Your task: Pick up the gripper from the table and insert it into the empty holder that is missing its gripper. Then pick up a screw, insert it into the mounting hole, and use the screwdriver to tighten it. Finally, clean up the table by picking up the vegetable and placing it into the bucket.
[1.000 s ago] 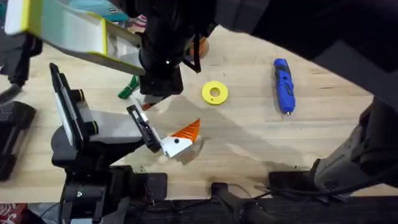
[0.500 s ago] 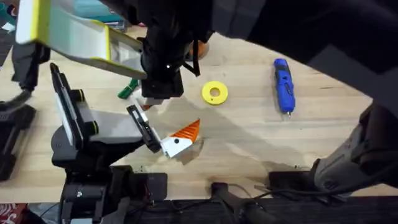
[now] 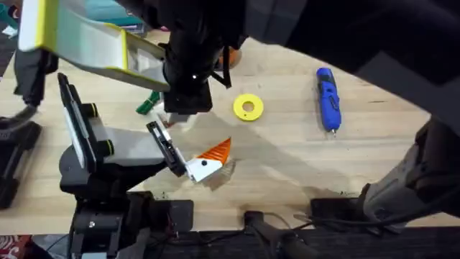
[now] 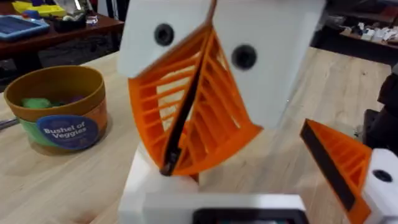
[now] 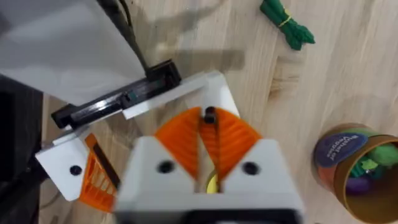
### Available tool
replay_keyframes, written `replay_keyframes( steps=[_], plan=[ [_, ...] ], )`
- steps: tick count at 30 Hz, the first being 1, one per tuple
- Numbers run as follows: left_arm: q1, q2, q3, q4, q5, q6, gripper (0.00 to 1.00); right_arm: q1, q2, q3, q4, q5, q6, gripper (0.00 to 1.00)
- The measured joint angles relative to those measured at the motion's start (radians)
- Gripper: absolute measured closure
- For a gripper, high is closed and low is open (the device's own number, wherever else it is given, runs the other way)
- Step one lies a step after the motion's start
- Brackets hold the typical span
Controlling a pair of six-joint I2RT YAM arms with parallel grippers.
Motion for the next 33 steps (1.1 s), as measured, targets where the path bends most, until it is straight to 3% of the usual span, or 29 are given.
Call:
replay_keyframes(
  steps=[5,6,7,25,33],
  plan=[
    [0.0,0.0,0.0,0.0,0.0,-0.002,0.014,0.001,0.0,-0.001,-0.001,0.0,-0.002,0.171],
    [0.0,0.0,0.0,0.0,0.0,-0.002,0.014,0.001,0.0,-0.001,-0.001,0.002,-0.006,0.05],
    [0.0,0.0,0.0,0.0,0.0,-0.002,0.014,0.001,0.0,-0.002,-0.001,0.004,-0.006,0.018],
    [0.0,0.0,0.0,0.0,0.0,-0.002,0.015,-0.032,-0.007,-0.004,-0.009,0.004,-0.005,0.005],
    [0.0,0.0,0.0,0.0,0.0,-0.002,0.015,-0.134,-0.141,-0.006,-0.061,-0.048,-0.005,0.005]
  ],
)
